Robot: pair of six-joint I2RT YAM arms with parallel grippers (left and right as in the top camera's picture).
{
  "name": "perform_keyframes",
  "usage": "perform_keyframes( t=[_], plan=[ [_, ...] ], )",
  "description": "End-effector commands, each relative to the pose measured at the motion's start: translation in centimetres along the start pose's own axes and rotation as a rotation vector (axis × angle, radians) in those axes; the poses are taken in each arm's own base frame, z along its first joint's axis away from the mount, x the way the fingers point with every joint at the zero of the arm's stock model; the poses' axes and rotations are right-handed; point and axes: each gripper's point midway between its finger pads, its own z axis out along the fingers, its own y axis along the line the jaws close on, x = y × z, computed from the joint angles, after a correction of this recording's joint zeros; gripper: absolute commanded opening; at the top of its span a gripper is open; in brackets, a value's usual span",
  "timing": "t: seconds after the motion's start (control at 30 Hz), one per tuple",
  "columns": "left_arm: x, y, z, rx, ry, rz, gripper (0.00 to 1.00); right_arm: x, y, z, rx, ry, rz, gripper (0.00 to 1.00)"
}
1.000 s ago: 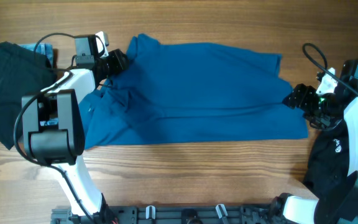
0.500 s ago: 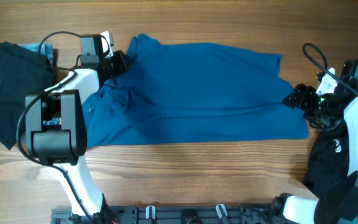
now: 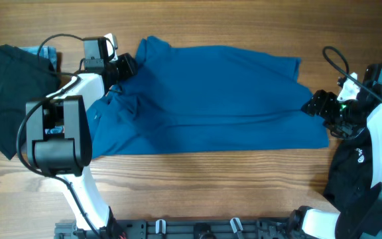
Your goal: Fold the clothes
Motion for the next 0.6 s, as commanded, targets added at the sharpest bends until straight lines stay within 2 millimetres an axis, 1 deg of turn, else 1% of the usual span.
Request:
perform_keyframes(
  t=[0.0,0.07,0.1,0.13,0.17,0.2,0.23,0.27,0.37,0.43,0.5,0.57],
  plan=[
    [1.6,0.1,0.8,-0.027,0.050,0.008,0.52,-0.4,0.1,-0.6,0.004,-0.022,-0.023,0.83],
    [2.3,0.1,1.2,-0.029,0.068,0.009,0.52,-0.3,0.1,-0.6,0.004,-0.021,-0.022,0.83],
    [2.5,0.0,1.3,-0.028,0.073,0.011,0.50,-0.3,0.1,-0.6,0.004,-0.019,-0.021,0.83],
    [2.6,-0.1,1.4,-0.027,0.076,0.013,0.45,-0.2,0.1,-0.6,0.005,-0.015,-0.021,0.83],
    [2.6,-0.2,1.4,-0.026,0.074,0.015,0.36,-0.2,0.0,-0.6,0.005,-0.014,-0.021,0.83],
    [2.4,-0.2,1.5,-0.024,0.069,0.016,0.25,-0.1,0.0,-0.6,0.005,-0.012,-0.020,0.83],
    [2.3,-0.3,1.4,-0.022,0.063,0.017,0.08,-0.1,0.0,-0.6,0.005,-0.011,-0.020,0.83],
    [2.2,-0.3,1.5,-0.020,0.058,0.018,0.04,-0.1,0.0,-0.6,0.006,-0.011,-0.020,0.83],
    [2.0,-0.3,1.4,-0.018,0.050,0.020,0.04,-0.1,0.0,-0.6,0.005,-0.012,-0.020,0.83],
    [1.4,-0.4,1.2,-0.015,0.035,0.019,0.04,-0.2,0.0,-0.6,0.005,-0.016,-0.022,0.83],
    [0.0,-0.7,0.3,-0.006,-0.002,0.015,0.04,-0.4,0.1,-0.6,0.004,-0.025,-0.026,0.83],
    [-1.9,-1.4,-1.0,0.008,-0.054,0.017,0.04,-0.9,0.0,-0.6,0.011,-0.045,-0.033,0.83]
  ],
)
